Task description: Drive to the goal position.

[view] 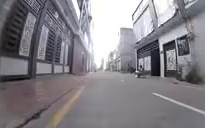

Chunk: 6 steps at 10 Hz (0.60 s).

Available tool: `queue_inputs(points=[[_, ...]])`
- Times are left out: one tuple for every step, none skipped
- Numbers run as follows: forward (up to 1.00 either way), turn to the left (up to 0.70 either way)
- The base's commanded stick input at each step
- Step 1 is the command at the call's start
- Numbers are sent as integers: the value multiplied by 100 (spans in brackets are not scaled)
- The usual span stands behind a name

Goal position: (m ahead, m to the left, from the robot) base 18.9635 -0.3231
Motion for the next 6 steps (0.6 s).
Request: queue_inputs(points=[[85, 0], [85, 0], [85, 0], [85, 0], [85, 0], [85, 0]])
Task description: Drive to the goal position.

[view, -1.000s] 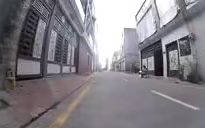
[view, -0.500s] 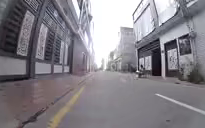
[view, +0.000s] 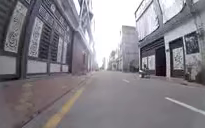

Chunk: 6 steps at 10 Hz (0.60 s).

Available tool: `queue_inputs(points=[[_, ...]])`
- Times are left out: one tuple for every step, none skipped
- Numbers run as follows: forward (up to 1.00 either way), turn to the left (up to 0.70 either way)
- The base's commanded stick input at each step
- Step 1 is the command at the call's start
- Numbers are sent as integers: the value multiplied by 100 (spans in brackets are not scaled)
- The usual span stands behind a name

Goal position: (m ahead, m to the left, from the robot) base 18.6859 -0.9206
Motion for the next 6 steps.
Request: queue_inputs(points=[[85, -6], [85, -16], [85, -34], [85, -22], [85, -1], [85, 0]])
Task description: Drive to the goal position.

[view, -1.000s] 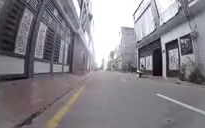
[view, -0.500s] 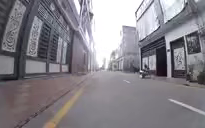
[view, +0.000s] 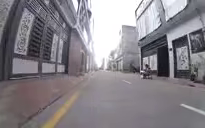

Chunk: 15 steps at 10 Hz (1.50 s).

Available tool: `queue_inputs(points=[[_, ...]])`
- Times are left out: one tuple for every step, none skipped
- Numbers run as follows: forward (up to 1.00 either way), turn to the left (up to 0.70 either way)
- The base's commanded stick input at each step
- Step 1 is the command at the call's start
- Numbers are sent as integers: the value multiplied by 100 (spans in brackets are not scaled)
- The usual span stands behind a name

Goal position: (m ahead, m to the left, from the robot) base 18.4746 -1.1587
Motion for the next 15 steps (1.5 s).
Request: queue_inputs(points=[[85, 0], [85, 0], [85, 0], [85, 0], [85, -4], [85, -19], [85, -34], [85, -34], [85, -34], [85, -34], [85, -8], [85, 0], [85, 0], [85, 0], [85, 0]])
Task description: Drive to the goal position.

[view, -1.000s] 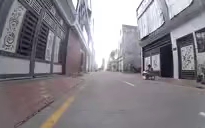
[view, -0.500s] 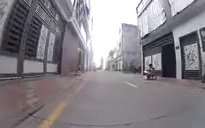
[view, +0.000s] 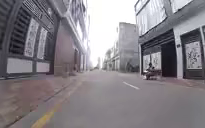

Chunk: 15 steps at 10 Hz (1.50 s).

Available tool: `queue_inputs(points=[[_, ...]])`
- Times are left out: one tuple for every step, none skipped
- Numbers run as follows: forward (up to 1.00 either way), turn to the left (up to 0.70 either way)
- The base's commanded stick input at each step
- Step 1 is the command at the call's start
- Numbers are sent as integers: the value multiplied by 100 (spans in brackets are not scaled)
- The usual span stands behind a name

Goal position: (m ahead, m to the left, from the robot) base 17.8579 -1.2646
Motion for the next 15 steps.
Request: queue_inputs(points=[[85, 0], [85, 0], [85, 0], [85, 0], [85, 0], [85, 0], [85, 0], [85, -4], [85, -18], [85, -33], [85, -19], [85, 0], [85, 0], [85, 0], [85, 0]])
